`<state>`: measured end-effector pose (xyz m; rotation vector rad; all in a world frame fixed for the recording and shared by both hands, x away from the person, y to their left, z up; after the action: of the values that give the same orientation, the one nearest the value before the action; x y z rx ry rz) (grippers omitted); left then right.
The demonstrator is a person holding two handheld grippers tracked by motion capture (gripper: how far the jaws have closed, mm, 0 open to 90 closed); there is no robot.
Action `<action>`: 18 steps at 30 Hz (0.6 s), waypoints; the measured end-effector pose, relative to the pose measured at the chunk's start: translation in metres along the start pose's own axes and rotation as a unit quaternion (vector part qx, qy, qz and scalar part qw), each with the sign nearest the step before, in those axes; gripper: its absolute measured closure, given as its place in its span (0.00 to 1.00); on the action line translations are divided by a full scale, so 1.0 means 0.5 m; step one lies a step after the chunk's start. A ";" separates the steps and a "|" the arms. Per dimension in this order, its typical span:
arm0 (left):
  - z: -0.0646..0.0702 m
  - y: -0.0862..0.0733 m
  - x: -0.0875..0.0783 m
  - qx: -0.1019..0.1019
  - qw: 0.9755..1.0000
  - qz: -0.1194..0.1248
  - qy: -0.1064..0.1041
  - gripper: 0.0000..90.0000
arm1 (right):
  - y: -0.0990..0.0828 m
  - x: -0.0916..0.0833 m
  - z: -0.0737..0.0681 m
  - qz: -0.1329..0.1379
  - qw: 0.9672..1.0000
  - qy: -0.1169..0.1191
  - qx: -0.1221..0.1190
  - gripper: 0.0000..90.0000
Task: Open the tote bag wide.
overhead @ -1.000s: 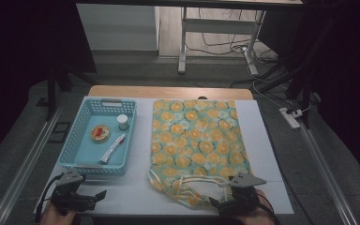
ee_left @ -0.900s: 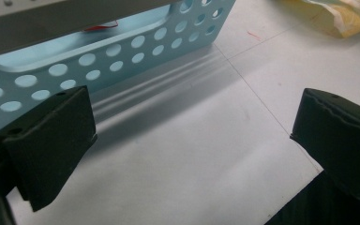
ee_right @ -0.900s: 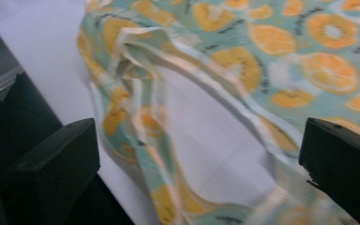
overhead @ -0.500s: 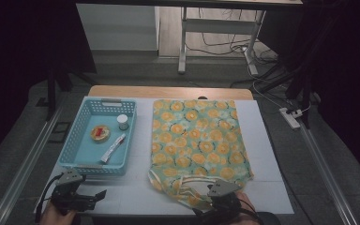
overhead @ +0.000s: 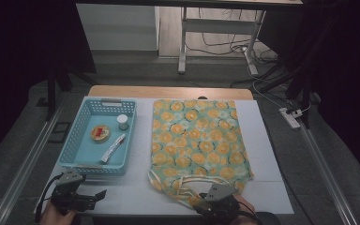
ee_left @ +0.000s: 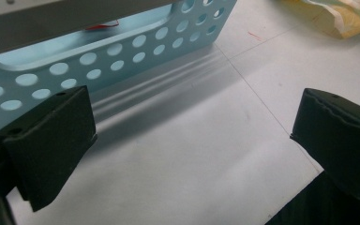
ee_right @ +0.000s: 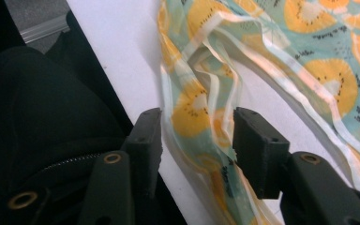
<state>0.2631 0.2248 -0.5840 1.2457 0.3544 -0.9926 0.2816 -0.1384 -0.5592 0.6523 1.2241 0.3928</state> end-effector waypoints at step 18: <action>-0.001 0.000 0.001 0.001 1.000 -0.002 0.001 0.00 | -0.021 0.017 -0.003 -0.048 0.998 0.033 -0.001 0.99</action>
<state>0.2636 0.2250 -0.5843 1.2474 0.3566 -0.9950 0.2821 -0.1408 -0.5726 0.5792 1.3122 0.3369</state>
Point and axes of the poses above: each handheld gripper's, and its own axes: x roughly forward along the jaws, y roughly out of its top, z roughly to its right, the point moved 9 cm from there along x, roughly forward along the jaws, and after that the axes turned 13 degrees about -x, right-handed, at the moved point
